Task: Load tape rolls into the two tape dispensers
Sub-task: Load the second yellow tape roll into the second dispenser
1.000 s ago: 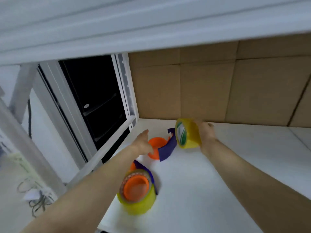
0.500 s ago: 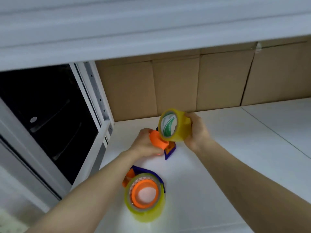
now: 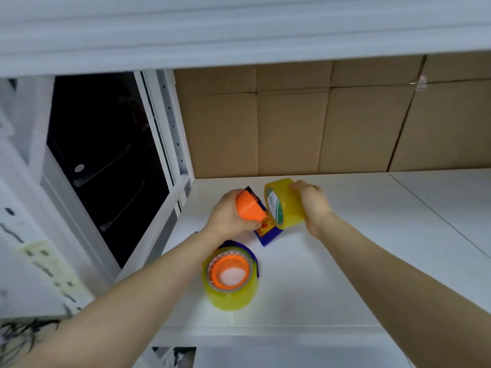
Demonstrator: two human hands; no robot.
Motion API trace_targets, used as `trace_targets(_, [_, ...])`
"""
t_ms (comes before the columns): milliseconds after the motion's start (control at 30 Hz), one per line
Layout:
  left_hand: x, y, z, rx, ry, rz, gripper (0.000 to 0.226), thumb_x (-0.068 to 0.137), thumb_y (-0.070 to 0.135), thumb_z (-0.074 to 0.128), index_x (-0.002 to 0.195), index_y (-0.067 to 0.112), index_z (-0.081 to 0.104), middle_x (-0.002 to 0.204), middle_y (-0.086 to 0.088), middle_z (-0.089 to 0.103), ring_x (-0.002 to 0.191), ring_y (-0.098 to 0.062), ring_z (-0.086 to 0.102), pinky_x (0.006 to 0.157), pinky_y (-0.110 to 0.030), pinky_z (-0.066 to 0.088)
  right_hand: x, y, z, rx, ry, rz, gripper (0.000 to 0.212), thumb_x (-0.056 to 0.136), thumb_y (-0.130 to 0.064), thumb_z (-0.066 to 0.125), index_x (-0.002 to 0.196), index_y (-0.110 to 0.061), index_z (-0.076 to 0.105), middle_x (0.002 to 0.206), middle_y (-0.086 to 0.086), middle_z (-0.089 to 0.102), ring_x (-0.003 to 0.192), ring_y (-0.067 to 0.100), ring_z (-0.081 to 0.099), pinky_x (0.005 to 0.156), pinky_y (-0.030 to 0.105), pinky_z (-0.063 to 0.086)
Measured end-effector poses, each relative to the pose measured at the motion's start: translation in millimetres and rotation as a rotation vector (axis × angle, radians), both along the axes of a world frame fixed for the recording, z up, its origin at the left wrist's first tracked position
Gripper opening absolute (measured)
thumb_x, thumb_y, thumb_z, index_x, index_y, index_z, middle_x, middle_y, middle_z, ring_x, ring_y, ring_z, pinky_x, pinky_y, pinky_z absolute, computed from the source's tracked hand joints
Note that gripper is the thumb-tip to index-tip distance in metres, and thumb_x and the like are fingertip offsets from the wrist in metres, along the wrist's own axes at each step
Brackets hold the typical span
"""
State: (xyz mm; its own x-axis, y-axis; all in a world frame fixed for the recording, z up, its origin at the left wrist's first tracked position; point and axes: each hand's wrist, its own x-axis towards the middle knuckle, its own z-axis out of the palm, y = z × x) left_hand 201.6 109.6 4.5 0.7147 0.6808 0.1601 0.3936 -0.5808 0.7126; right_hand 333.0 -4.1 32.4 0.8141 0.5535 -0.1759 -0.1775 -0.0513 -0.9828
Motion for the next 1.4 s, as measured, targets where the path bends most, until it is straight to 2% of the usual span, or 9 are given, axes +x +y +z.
trace_targets(100, [0, -6, 4, 0.1, 0.033, -0.029, 0.092, 0.053, 0.03, 0.086, 0.134, 0.015, 0.044, 0.134, -0.01, 0.04, 0.123, -0.026, 0.042, 0.093, -0.024, 0.035, -11, 6, -6, -0.012, -0.011, 0.069, 0.034, 0.089, -0.02, 0.055, 0.12, -0.007, 0.056, 0.112, 0.014, 0.06, 0.103, 0.031, 0.058, 0.095, 0.042, 0.048])
trace_targets(233, [0, -12, 7, 0.191, 0.111, 0.012, 0.089, 0.059, 0.027, 0.085, 0.137, 0.026, 0.042, 0.14, -0.012, 0.022, 0.128, -0.032, 0.029, 0.104, -0.028, 0.03, -18, 8, -15, 0.048, 0.034, 0.085, 0.04, 0.09, -0.018, 0.056, 0.127, -0.003, 0.051, 0.111, 0.015, 0.058, 0.103, 0.032, 0.056, 0.095, 0.045, 0.048])
trace_targets(467, [17, -14, 5, -0.045, 0.139, -0.043, 0.099, 0.063, 0.005, 0.08, 0.144, 0.026, 0.03, 0.139, -0.011, 0.041, 0.124, -0.032, 0.044, 0.097, -0.036, 0.042, -14, 5, -28, 0.107, 0.249, 0.067, 0.047, 0.092, -0.025, 0.054, 0.133, -0.005, 0.042, 0.123, 0.02, 0.057, 0.107, 0.039, 0.059, 0.093, 0.055, 0.049])
trace_targets(733, [33, -25, 3, -0.849, -0.325, 0.077, 0.076, 0.082, 0.0, 0.047, 0.148, 0.027, 0.018, 0.129, -0.009, 0.041, 0.108, -0.03, 0.051, 0.08, -0.035, 0.047, -6, 3, -37, 0.059, 0.299, 0.036, 0.043, 0.094, -0.032, 0.049, 0.127, -0.005, 0.049, 0.119, 0.021, 0.061, 0.104, 0.038, 0.063, 0.091, 0.055, 0.05])
trace_targets(867, [38, -33, 7, -1.094, -0.364, 0.234, 0.021, 0.092, 0.017, 0.046, 0.112, 0.013, 0.047, 0.089, -0.009, 0.055, 0.071, -0.022, 0.054, 0.057, -0.031, 0.043, -4, -1, -39, 0.066, 0.366, 0.022, 0.042, 0.094, -0.032, 0.049, 0.128, -0.007, 0.048, 0.121, 0.019, 0.06, 0.097, 0.035, 0.063, 0.073, 0.047, 0.055])
trace_targets(1000, [51, -41, 2, -1.068, -0.315, 0.319, 0.032, 0.095, 0.029, 0.048, 0.122, 0.012, 0.054, 0.094, -0.011, 0.061, 0.079, -0.027, 0.061, 0.075, -0.038, 0.052, -3, -4, -40, 0.035, 0.35, 0.04, 0.039, 0.094, -0.035, 0.049, 0.123, -0.009, 0.05, 0.112, 0.015, 0.061, 0.081, 0.028, 0.062, 0.058, 0.037, 0.051])
trace_targets(1067, [53, -45, 2, -1.084, -0.274, 0.328, 0.042, 0.094, 0.043, 0.047, 0.126, 0.017, 0.05, 0.114, -0.014, 0.062, 0.098, -0.033, 0.063, 0.089, -0.045, 0.052, -1, -7, -42, 0.03, 0.361, 0.029, 0.041, 0.094, -0.038, 0.049, 0.123, -0.01, 0.052, 0.112, 0.015, 0.063, 0.086, 0.032, 0.064, 0.065, 0.043, 0.054])
trace_targets(1167, [52, -45, 1, -1.17, -0.287, 0.295, 0.051, 0.088, 0.06, 0.043, 0.122, 0.022, 0.05, 0.119, -0.015, 0.061, 0.102, -0.036, 0.063, 0.079, -0.049, 0.054, -2, -8, -44, 0.02, 0.369, 0.014, 0.043, 0.094, -0.041, 0.047, 0.125, -0.011, 0.05, 0.116, 0.016, 0.062, 0.1, 0.037, 0.063, 0.086, 0.054, 0.053])
trace_targets(1400, [51, -52, -5, -0.967, -0.369, 0.306, 0.038, 0.097, 0.038, 0.042, 0.125, 0.014, 0.052, 0.121, -0.018, 0.061, 0.097, -0.034, 0.061, 0.087, -0.046, 0.052, -6, -4, -39, -0.03, 0.261, -0.045, 0.038, 0.096, -0.04, 0.042, 0.122, -0.013, 0.051, 0.109, 0.014, 0.059, 0.108, 0.036, 0.059, 0.093, 0.048, 0.05])
